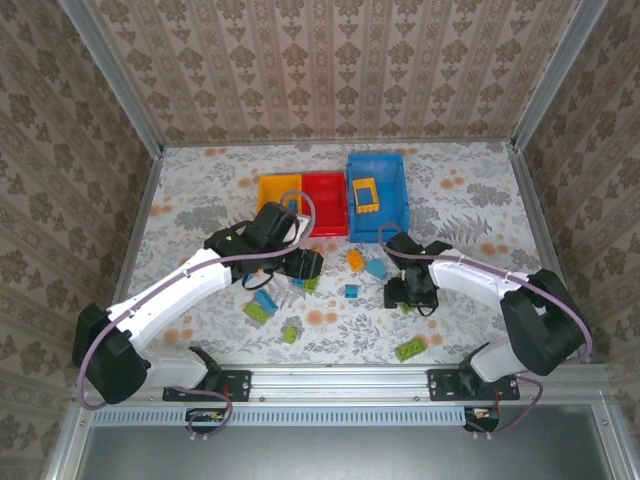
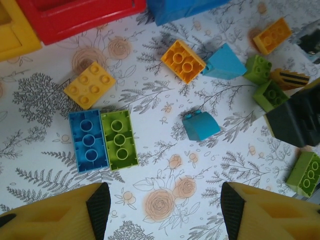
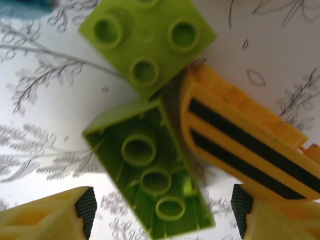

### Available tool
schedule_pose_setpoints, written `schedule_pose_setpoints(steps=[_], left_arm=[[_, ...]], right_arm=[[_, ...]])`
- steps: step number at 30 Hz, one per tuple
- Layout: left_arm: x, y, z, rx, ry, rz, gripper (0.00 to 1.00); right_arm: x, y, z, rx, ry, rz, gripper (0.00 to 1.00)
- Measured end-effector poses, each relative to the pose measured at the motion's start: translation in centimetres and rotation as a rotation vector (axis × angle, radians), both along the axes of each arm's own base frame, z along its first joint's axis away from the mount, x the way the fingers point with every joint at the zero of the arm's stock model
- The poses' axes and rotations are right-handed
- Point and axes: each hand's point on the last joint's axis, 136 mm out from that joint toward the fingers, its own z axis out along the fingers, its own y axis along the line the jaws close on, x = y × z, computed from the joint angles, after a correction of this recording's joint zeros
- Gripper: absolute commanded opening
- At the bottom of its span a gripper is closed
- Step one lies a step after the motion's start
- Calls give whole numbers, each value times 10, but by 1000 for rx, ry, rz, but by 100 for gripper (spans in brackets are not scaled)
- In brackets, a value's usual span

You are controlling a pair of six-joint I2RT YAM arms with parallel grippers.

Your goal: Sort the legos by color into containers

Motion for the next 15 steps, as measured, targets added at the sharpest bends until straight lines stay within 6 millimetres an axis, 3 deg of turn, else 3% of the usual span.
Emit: schedule_pose_setpoints(steps=[10, 15], left_arm=[[-6, -6, 8, -48, -27, -3, 64], [-8, 1, 20, -89, -46, 45, 66]], right_arm=[[8, 2, -10, 5, -1, 11, 34], [7, 12, -1, 32, -30, 56, 28]])
